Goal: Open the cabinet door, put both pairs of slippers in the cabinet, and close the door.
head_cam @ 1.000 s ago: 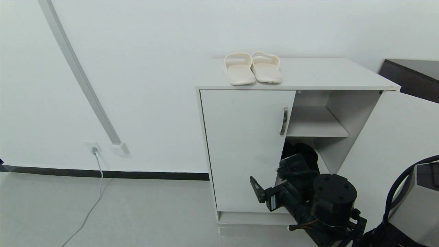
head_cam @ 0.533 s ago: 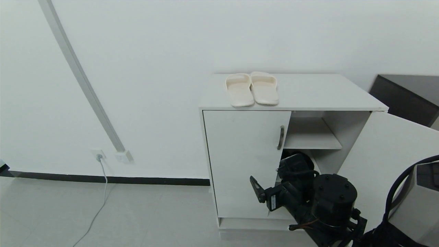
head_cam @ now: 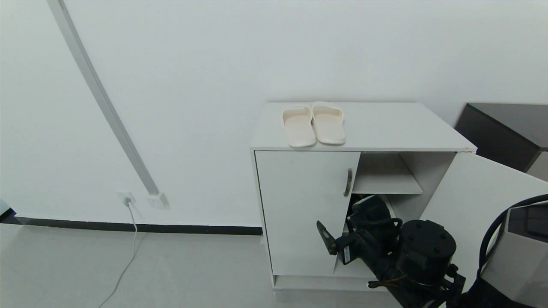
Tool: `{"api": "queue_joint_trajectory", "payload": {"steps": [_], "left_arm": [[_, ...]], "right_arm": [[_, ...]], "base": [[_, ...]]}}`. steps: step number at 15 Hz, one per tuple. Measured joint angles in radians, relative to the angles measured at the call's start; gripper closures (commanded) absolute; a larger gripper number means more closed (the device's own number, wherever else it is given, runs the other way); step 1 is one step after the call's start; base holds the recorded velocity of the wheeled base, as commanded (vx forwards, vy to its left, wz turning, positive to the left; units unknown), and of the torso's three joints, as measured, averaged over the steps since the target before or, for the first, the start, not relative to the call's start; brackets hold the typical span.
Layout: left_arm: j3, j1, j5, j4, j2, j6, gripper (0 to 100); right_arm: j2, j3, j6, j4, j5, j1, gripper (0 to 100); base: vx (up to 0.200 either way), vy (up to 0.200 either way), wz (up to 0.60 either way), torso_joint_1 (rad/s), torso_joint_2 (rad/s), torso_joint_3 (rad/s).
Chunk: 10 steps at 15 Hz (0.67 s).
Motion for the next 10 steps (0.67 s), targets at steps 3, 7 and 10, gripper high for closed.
{"api": "queue_joint_trajectory", "payload": {"steps": [3, 7, 10], "left_arm": [[0.0, 0.0, 0.0, 0.0, 0.0, 0.005, 100], [0.0, 0.0, 0.0, 0.0, 0.0, 0.005, 100], [0.0, 0.0, 0.0, -0.001, 0.0, 0.003, 100]], "right_arm": [[-0.006, -0.119, 0.104, 0.273, -0.043, -0.005, 0], [-0.102, -0.376, 0.273, 0.756, -0.128, 0.006, 0], [-0.158, -0.567, 0.301, 0.923, -0.166, 0.014, 0]], "base": [[0.0, 0.0, 0.0, 0.0, 0.0, 0.0], [0.0, 0.0, 0.0, 0.0, 0.0, 0.0], [0.0, 0.0, 0.0, 0.0, 0.0, 0.0]]}}
